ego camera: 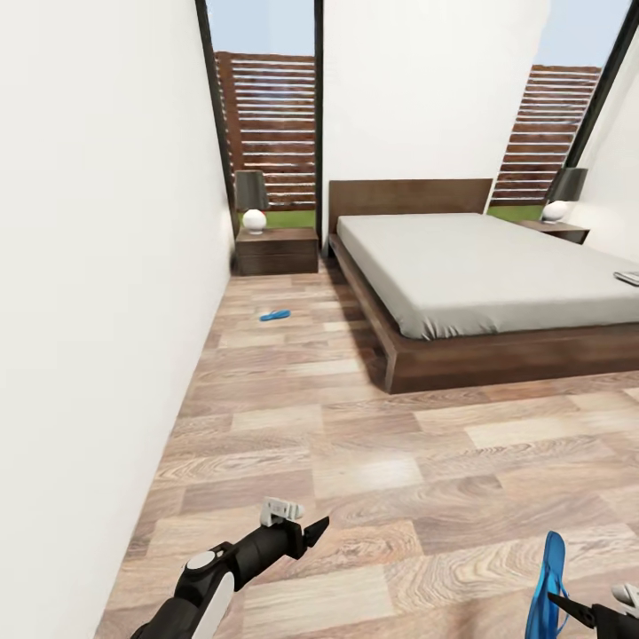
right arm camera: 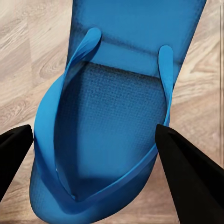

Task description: In the bedroom, move the book from the bed onto either nightstand, and place the two sandals side by side next to the bed.

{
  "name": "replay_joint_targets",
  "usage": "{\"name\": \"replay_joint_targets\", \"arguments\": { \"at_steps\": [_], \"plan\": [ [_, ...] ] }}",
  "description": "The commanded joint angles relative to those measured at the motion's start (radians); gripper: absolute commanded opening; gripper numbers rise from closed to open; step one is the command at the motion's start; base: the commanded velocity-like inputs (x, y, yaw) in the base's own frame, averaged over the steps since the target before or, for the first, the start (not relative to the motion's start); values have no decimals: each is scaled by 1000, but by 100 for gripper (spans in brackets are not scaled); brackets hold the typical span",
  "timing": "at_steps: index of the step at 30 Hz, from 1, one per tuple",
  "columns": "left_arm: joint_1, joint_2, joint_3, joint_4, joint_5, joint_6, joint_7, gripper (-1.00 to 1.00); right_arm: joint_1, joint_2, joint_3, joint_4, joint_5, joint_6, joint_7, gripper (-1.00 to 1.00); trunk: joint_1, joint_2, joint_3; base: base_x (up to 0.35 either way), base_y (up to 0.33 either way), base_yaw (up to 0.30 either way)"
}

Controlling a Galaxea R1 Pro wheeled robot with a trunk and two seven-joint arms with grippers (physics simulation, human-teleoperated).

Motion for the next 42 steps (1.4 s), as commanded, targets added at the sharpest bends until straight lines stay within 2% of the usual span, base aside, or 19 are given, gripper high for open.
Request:
{"name": "replay_joint_targets", "arguments": {
  "at_steps": [1, 8, 18, 21, 22, 25, 28, 33, 35, 39, 42],
  "plan": [
    [0, 0, 1, -1, 10, 10, -1, 100, 0, 0, 3, 0, -10, 10, 3, -100, 0, 0, -1, 131, -193, 0],
    [0, 0, 1, -1, 10, 10, 0, 100, 0, 0, 3, 0, -10, 10, 3, -100, 0, 0, -1, 134, -191, 25],
    [0, 0, 2, 7, 10, 10, 0, 100, 0, 0, 3, 0, -9, 10, 3, -100, 0, 0, -1, 13, -17, 83],
    [0, 9, 8, 28, 9, 10, -1, 100, 0, 0, 3, 0, -9, 10, 3, -100, 0, 0, -1, 0, 0, 126],
    [0, 17, 9, 38, 9, 10, -2, 100, 0, 0, 3, 0, -8, 10, 3, -100, 0, 0, -1, 0, 0, 78],
    [0, 64, 13, 72, 10, 7, -4, 100, 0, 0, 3, 0, -8, 10, 3, -100, 0, 0, -1, 0, 0, 34],
    [0, 93, 14, 84, 10, 2, -6, 100, 0, 0, 3, 0, -8, 10, 3, -100, 0, 0, -1, 0, 0, 12],
    [0, 171, 27, 120, 16, -5, -12, 100, 0, 0, 3, 0, -8, 10, 3, -100, 0, 0, -1, 0, 0, 2],
    [0, 183, 39, 165, 24, -31, -14, 100, 0, 0, 3, 0, -8, 10, 3, -100, 0, 0, -1, 0, 0, 0],
    [0, 191, 58, 219, 61, -112, -15, 100, 0, 0, 3, 0, -8, 10, 3, -100, 0, 0, -1, 0, 0, 0],
    [0, 191, 60, 242, 80, -129, -15, 100, 0, 0, 3, 0, -8, 9, 3, -100, 0, 0, -1, 0, 0, 0]
  ]
}}
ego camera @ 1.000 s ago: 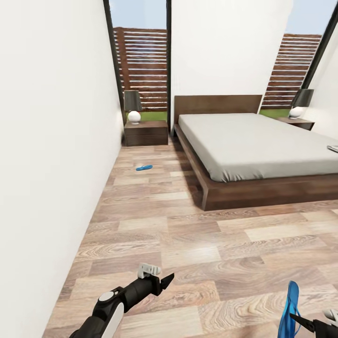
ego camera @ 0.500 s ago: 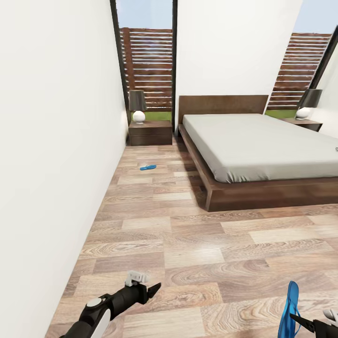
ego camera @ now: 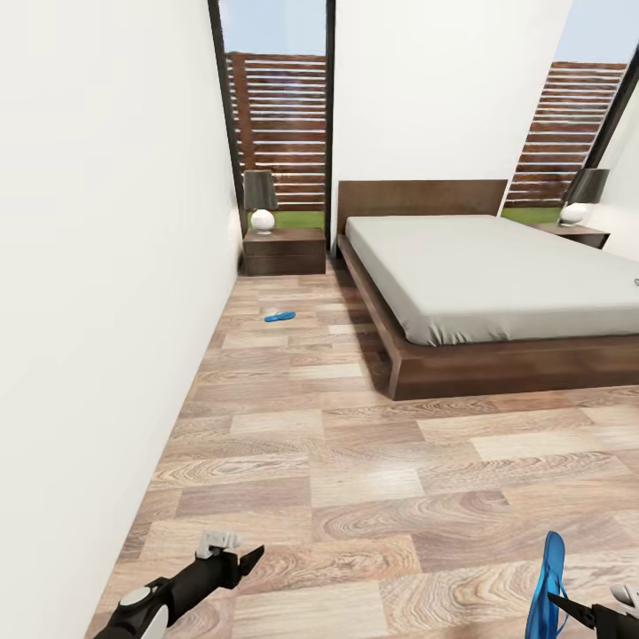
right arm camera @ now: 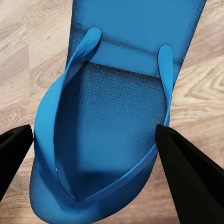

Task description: In the bedroom, move the book from the bed onto either nightstand, and place the two sandals side by side next to the bed.

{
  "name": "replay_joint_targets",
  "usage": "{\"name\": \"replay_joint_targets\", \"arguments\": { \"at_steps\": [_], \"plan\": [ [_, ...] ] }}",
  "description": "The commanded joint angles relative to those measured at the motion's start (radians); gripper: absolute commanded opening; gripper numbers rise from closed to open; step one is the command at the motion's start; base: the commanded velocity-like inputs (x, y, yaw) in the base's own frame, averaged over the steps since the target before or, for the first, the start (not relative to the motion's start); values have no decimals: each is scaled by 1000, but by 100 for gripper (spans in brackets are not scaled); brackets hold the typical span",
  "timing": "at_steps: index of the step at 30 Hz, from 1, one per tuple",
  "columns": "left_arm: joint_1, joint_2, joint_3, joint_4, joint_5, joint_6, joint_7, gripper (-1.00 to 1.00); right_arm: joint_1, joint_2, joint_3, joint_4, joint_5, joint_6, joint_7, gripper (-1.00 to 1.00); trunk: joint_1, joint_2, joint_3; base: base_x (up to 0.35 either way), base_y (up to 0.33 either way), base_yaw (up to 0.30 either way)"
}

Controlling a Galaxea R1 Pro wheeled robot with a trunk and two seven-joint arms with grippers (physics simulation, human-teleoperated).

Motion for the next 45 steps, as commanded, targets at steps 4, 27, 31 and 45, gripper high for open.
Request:
{"name": "replay_joint_targets", "arguments": {
  "at_steps": [4, 27, 31, 45],
  "plan": [
    [0, -2, -2, 10, 22, 1, 0, 100, 0, 0, 3, 0, -10, 10, 3, -100, 0, 0, -1, 0, 0, 0],
    [0, -74, -4, 83, 19, 0, 7, 100, 0, 1, 3, 1, -8, 10, 3, -100, 0, 0, -1, 67, -3, 0],
    [0, -86, -4, 93, 18, 0, 7, 100, 0, 1, 3, 0, -8, 10, 3, -100, 0, 0, -1, 1, 0, 0],
    [0, -95, -6, 98, 17, 0, 7, 100, 0, 18, 3, 0, -8, 7, 2, -100, 0, 0, 0, 0, 0, 0]
  ]
}}
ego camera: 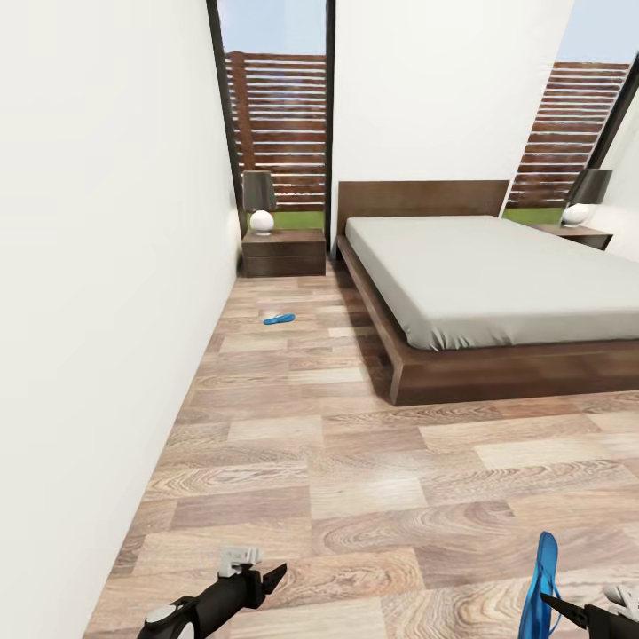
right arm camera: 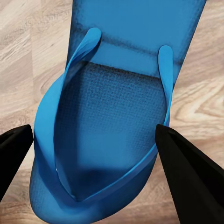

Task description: In the bedroom, move the book from the bed onto either nightstand, and place the two sandals side by side next to the bed.

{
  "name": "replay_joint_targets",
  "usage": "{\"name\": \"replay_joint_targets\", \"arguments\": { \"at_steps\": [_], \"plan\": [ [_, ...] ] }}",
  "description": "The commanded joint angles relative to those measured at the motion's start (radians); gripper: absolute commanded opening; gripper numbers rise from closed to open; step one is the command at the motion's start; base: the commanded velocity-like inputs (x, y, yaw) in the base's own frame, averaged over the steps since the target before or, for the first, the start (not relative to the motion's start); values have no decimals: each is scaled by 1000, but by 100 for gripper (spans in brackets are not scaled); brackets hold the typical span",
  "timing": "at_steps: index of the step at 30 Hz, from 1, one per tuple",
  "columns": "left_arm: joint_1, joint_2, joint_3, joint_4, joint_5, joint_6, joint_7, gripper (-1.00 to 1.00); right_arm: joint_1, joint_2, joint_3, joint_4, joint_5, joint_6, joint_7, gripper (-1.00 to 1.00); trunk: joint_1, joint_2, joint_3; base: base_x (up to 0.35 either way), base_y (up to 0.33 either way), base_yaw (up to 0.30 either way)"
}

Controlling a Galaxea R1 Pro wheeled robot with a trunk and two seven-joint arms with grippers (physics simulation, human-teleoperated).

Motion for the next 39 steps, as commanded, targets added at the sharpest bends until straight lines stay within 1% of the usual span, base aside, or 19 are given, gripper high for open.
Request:
{"name": "replay_joint_targets", "arguments": {
  "at_steps": [1, 10, 24, 39],
  "plan": [
    [0, 1, -2, -1, 11, 9, -1, 100, 0, 0, 3, 0, -9, 10, 3, -100, 0, 0, -1, 0, 0, 0],
    [0, 0, -2, -1, 11, 9, -1, 100, 0, 0, 3, 0, -9, 10, 3, -100, 0, 0, -1, 0, 0, 0],
    [0, -1, -3, -1, 11, 9, -1, 100, 0, 0, 3, 0, -9, 10, 3, -100, 0, 0, -19, 0, 0, 0],
    [0, -1, -4, -2, 10, 9, -3, 100, 0, 0, 3, 0, -9, 9, 4, -100, 0, 0, -20, 0, 0, 0]
  ]
}}
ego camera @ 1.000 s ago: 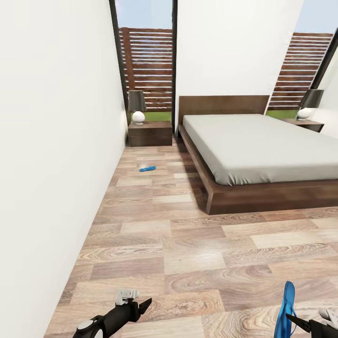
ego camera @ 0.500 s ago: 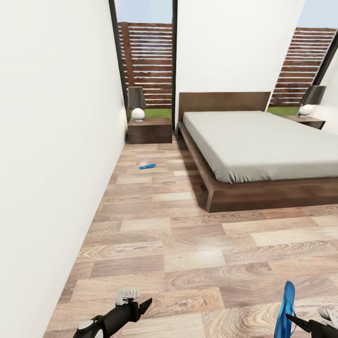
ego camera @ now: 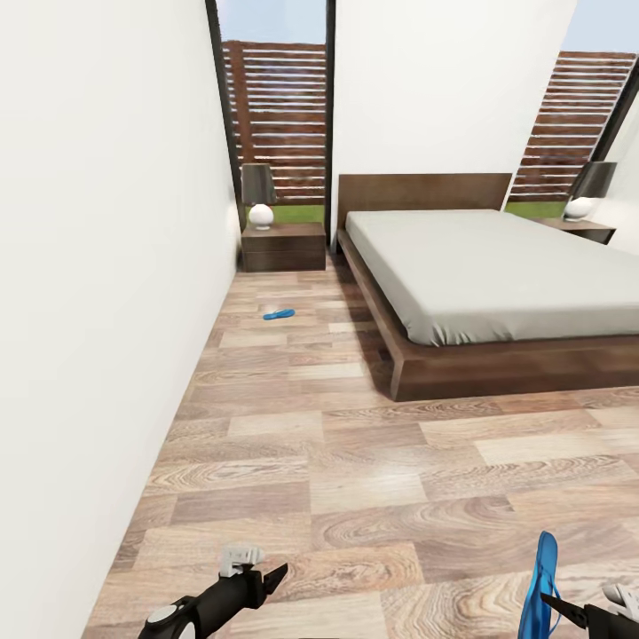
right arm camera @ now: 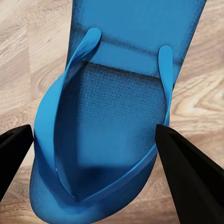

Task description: In the bedroom, move the book from the bed onto either nightstand, and place the two sandals side by side next to the bed.

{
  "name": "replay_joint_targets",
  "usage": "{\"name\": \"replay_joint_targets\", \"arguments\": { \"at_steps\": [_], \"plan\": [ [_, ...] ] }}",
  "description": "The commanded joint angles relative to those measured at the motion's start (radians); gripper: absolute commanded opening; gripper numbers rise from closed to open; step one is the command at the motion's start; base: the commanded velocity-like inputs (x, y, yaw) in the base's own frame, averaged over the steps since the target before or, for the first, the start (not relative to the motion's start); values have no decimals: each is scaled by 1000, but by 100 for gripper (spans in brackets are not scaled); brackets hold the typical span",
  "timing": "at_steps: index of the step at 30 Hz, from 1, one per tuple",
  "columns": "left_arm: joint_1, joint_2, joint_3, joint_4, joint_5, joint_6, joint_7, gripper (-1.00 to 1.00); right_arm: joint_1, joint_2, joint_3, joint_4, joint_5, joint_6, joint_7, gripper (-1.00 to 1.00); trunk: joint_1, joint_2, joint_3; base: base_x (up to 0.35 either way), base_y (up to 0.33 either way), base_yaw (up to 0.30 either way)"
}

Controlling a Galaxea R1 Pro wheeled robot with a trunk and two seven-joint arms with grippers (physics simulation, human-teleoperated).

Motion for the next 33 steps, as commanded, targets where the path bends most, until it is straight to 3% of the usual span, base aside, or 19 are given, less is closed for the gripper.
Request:
{"name": "replay_joint_targets", "arguments": {
  "at_steps": [1, 11, 33],
  "plan": [
    [0, 1, -2, -1, 11, 9, -1, 100, 0, 0, 3, 0, -9, 11, 3, -100, 0, 0, -1, 0, 0, 0],
    [0, 1, -2, -2, 12, 9, -3, 100, 0, 0, 3, 0, -9, 11, 4, -100, 0, 0, -1, 0, 0, 0],
    [0, -6, -3, -2, 11, 10, 2, 100, 0, 1, 3, 0, -9, 11, 4, -100, -10, 5, 84, 0, 0, 0]
  ]
}}
